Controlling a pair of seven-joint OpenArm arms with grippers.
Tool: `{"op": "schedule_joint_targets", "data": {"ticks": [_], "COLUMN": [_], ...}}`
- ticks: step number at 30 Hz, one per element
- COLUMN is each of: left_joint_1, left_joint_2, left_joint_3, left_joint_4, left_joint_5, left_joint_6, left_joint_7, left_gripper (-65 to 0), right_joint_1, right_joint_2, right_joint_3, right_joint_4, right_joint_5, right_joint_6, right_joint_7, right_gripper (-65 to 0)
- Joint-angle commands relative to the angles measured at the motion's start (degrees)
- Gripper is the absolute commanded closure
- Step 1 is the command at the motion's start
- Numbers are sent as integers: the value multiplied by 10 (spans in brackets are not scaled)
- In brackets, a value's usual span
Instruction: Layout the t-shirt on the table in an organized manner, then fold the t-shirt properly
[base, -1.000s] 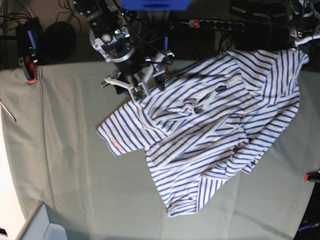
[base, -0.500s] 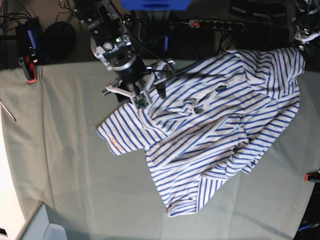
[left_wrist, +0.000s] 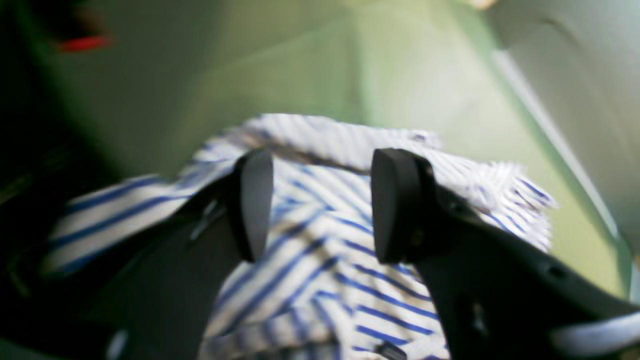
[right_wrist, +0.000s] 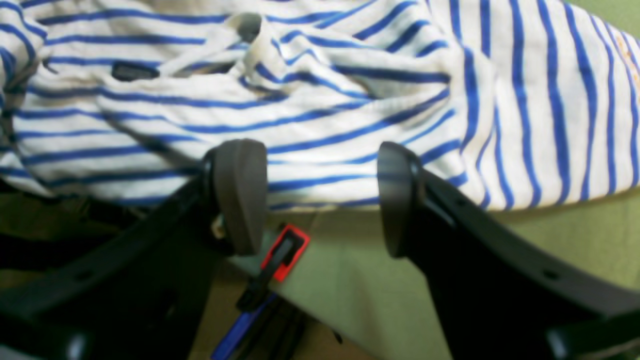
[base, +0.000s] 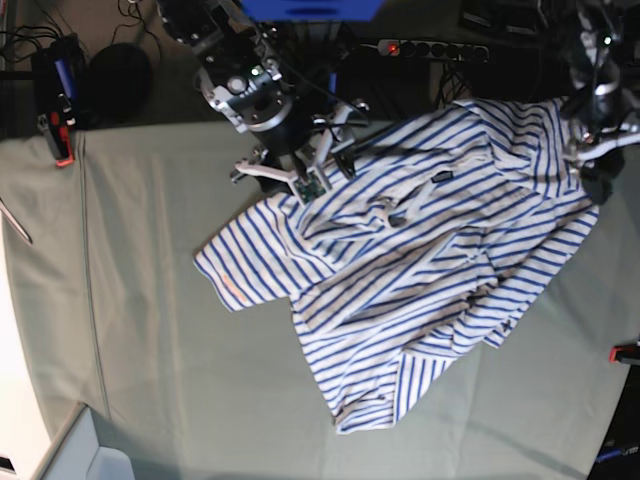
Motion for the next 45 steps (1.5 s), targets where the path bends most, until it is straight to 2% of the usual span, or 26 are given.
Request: {"op": "schedule_joint_targets", "data": {"ticks": [1, 6, 12, 26, 32, 45], "left_joint_1": [-3, -43, -70, -57, -59, -99], "left_joint_2": [-3, 7, 26, 23, 7, 0], "left_joint_3": [15, 86, 95, 90, 90, 90], "left_joint_4": [0, -22, -74, -159, -160, -229], "left_joint_5": [12, 111, 175, 178, 178, 178], "left_joint_6": [-4, -4, -4, -4, -4, -4], "left_joint_7": [-7, -8, -8, -8, -8, -8], "left_gripper": [-313, -313, -315, -316, -316, -307], "right_joint_1": [4, 3, 1, 1, 1, 6], "right_joint_2": [-2, 5, 10, 10, 10, 10], "right_joint_3": [-1, -1, 0, 1, 1, -1], "right_joint_4": [11, 11, 11, 11, 11, 11], "right_joint_5": [1, 1, 1, 1, 1, 1], "right_joint_6": [3, 3, 3, 3, 3, 3], "right_joint_7": [15, 14, 14, 14, 14, 14], "right_gripper": [-359, -359, -359, -359, -359, -360]}}
